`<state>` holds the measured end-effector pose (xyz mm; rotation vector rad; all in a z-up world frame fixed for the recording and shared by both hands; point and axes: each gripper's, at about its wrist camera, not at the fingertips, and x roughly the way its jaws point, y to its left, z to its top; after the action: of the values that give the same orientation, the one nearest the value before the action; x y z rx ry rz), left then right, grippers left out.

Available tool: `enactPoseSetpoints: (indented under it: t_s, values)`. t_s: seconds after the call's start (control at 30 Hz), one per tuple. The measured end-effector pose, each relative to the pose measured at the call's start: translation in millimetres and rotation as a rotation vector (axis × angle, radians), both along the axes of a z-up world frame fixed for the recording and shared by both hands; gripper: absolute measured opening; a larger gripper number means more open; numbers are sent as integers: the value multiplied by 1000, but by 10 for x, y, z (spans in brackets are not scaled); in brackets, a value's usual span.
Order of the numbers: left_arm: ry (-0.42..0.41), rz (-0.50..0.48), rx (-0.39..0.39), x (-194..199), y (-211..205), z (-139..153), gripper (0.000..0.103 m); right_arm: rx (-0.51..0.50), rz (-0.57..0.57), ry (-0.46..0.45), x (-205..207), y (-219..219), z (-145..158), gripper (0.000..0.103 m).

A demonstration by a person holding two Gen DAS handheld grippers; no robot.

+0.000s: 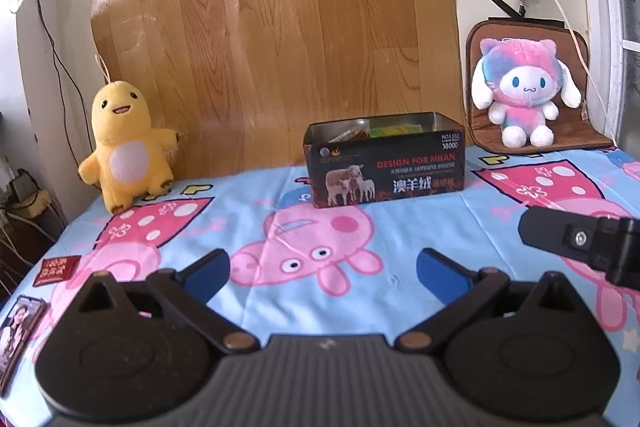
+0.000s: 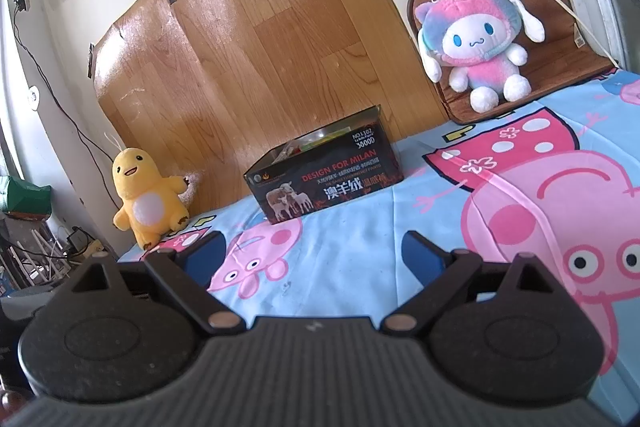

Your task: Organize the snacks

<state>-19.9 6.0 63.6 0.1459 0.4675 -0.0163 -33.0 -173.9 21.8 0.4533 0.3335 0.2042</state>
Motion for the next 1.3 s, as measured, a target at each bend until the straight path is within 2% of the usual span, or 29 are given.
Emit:
enactPoseSetpoints:
  t_s: [0.7, 1.07, 1.3]
  values:
    - [-98, 74, 15, -82, 71, 79, 103, 7, 7, 4, -12, -6, -7, 96]
    - [-32, 53, -13, -43, 105, 50, 103, 6, 10, 8, -9, -4, -9, 96]
    - [-23, 45, -22, -39, 122, 33, 103, 8, 12, 11, -5, -4, -23, 96]
